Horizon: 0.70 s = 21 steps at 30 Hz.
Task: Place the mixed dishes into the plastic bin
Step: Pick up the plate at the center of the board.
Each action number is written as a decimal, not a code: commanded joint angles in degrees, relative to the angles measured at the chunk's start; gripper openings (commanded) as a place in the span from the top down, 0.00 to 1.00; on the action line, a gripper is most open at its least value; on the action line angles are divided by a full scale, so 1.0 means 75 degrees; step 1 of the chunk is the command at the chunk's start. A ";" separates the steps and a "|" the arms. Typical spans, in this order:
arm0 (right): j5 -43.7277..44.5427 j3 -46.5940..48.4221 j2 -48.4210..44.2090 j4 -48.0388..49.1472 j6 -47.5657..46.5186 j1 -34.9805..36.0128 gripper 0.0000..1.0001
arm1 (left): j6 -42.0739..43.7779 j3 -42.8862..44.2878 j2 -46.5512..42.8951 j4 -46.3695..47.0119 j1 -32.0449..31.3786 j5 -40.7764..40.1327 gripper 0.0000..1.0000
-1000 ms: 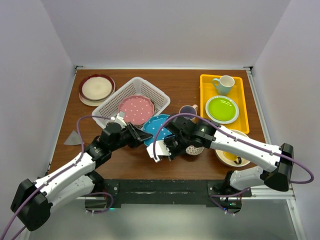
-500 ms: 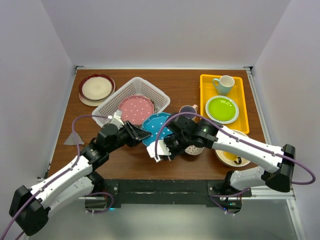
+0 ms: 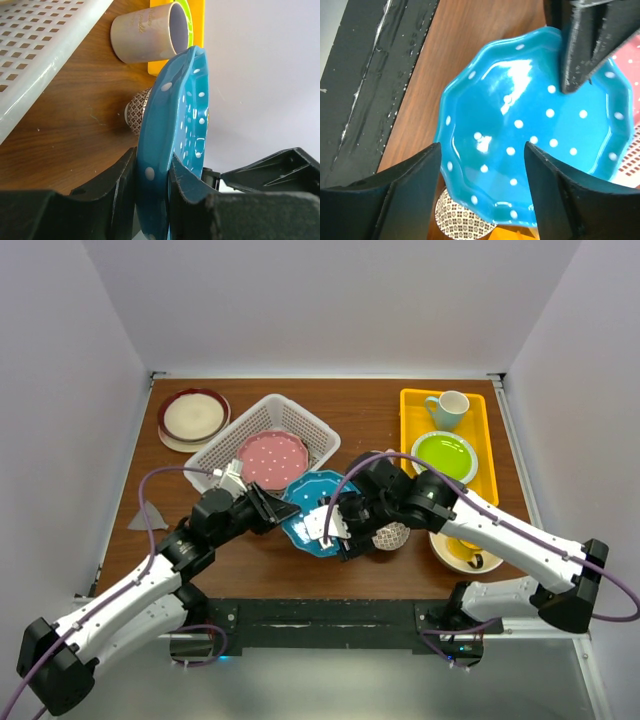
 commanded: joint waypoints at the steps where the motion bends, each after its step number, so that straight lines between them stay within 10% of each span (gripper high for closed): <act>1: -0.0397 0.0349 -0.0351 0.0102 0.0059 -0.0244 0.27 | 0.0048 0.0813 -0.0311 0.1193 -0.0022 -0.0198 1.00; 21: -0.1112 -0.0001 -0.1348 0.0477 0.0551 -0.1662 0.09 | 0.0634 0.1422 0.0204 0.1192 0.1477 0.0563 1.00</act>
